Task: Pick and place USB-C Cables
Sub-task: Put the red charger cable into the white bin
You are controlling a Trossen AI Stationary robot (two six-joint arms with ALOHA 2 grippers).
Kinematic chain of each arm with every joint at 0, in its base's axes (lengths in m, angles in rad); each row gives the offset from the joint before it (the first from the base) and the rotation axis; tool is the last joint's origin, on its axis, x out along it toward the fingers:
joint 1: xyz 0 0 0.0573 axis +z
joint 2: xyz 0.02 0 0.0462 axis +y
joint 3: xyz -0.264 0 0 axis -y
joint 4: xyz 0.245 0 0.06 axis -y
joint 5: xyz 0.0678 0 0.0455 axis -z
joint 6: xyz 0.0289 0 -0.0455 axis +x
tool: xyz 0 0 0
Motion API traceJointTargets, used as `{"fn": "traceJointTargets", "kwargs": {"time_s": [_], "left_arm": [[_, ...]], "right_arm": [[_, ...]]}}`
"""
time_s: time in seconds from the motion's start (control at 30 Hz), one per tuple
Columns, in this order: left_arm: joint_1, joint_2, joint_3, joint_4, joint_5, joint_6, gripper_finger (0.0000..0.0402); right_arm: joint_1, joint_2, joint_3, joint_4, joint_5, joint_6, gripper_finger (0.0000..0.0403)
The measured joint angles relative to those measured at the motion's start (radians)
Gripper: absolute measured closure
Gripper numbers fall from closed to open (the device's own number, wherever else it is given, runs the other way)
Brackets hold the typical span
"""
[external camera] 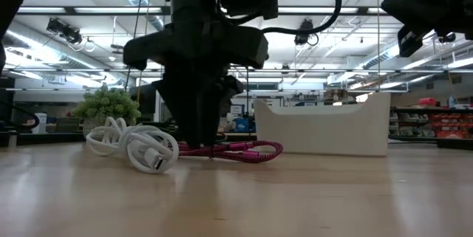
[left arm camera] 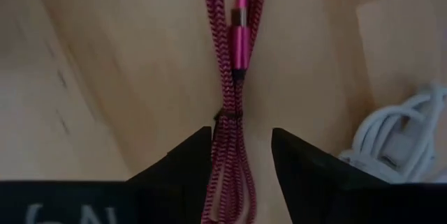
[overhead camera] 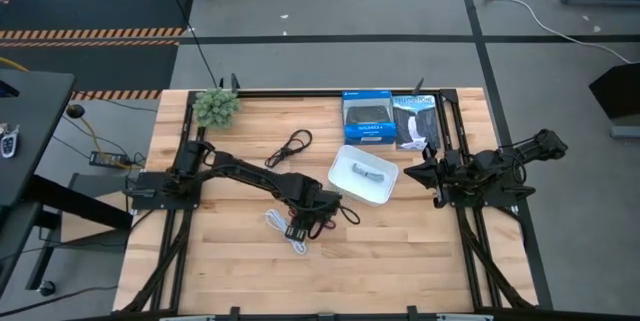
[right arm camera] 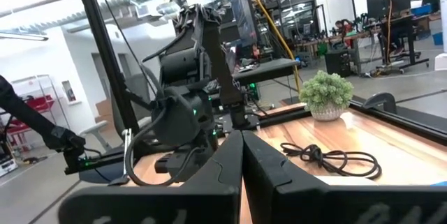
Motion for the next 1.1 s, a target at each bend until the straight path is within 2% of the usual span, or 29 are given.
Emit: {"fn": "traceJointTargets", "kwargs": {"time_s": [0.37, 0.67, 1.1], "left_arm": [[-0.041, 0.000, -0.024, 0.084, -0.078, 0.020, 0.0289], [-0.038, 0.000, -0.024, 0.088, -0.050, 0.027, 0.0389], [-0.037, -0.004, -0.024, 0.081, -0.041, 0.015, 0.0398]], "right_arm": [[0.000, 0.000, 0.000, 0.000, 0.000, 0.000, 0.0389], [0.000, 0.000, 0.000, 0.000, 0.000, 0.000, 0.0389], [0.000, 0.000, 0.000, 0.000, 0.000, 0.000, 0.0389]]}}
